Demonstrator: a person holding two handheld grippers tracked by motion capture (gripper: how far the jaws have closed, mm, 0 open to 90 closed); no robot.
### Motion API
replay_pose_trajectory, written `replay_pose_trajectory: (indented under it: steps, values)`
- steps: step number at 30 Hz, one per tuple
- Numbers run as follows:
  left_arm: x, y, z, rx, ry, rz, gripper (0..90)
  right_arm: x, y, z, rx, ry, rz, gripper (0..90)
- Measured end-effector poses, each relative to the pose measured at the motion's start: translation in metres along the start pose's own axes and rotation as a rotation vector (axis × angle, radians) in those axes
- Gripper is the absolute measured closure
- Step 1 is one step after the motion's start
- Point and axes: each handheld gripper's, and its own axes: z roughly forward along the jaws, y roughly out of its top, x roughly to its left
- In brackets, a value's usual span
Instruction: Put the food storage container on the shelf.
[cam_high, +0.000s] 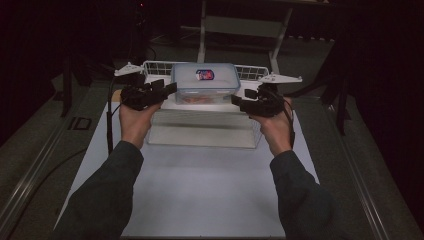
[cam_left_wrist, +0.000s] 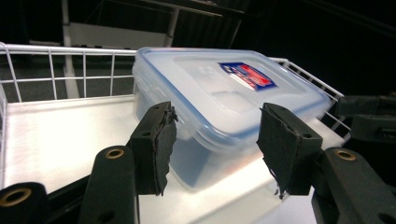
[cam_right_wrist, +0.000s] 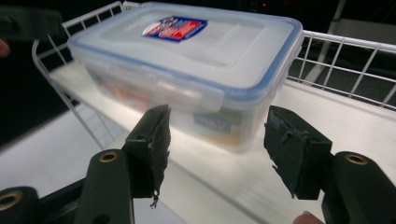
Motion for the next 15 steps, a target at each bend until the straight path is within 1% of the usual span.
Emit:
replay_pose_trajectory:
  steps: [1,2,3,4,5,6,7,8,10,11,12,13,14,15]
  values:
    - [0.000,0.000,0.000,0.000,0.000,0.000,44.5,0.001,-0.001,-0.003,0.006,-0.006,-0.017,40.1]
    - [-0.003,0.000,-0.007,0.004,-0.002,0.033,44.5,0.002,-0.002,-0.006,0.010,-0.007,-0.031,40.1]
    - [-0.003,0.000,-0.007,0.004,-0.002,0.033,44.4,0.002,-0.002,-0.006,0.010,-0.007,-0.031,40.1]
    - [-0.007,-0.002,-0.015,0.008,-0.009,0.069,44.3,0.005,-0.004,-0.012,0.014,-0.006,-0.057,39.4]
    - [-0.007,-0.002,-0.015,0.008,-0.009,0.069,44.3,0.005,-0.004,-0.012,0.014,-0.006,-0.057,39.4]
    - [-0.011,-0.007,-0.023,0.008,-0.027,0.087,44.4,0.008,-0.008,-0.019,0.017,-0.002,-0.086,38.2]
    - [-0.011,-0.007,-0.023,0.008,-0.027,0.087,44.5,0.008,-0.008,-0.019,0.017,-0.002,-0.086,38.2]
    - [-0.015,-0.017,-0.032,0.018,-0.038,0.120,44.5,0.012,-0.014,-0.027,0.008,0.009,-0.105,37.5]
    - [-0.016,-0.028,-0.038,0.041,-0.034,0.151,44.4,0.017,-0.020,-0.035,0.000,0.030,-0.118,37.3]
    - [-0.016,-0.028,-0.038,0.041,-0.034,0.151,44.3,0.017,-0.020,-0.035,0.000,0.030,-0.118,37.3]
    - [-0.017,-0.038,-0.045,0.056,-0.024,0.180,44.2,0.020,-0.028,-0.041,0.000,0.045,-0.134,36.8]
    - [-0.017,-0.038,-0.045,0.056,-0.024,0.180,44.0,0.020,-0.028,-0.041,0.000,0.045,-0.134,36.8]
    - [-0.017,-0.048,-0.052,0.059,-0.023,0.182,44.0,0.024,-0.037,-0.048,0.003,0.058,-0.148,36.4]
    - [-0.017,-0.048,-0.052,0.059,-0.023,0.182,44.1,0.024,-0.037,-0.048,0.003,0.058,-0.148,36.4]
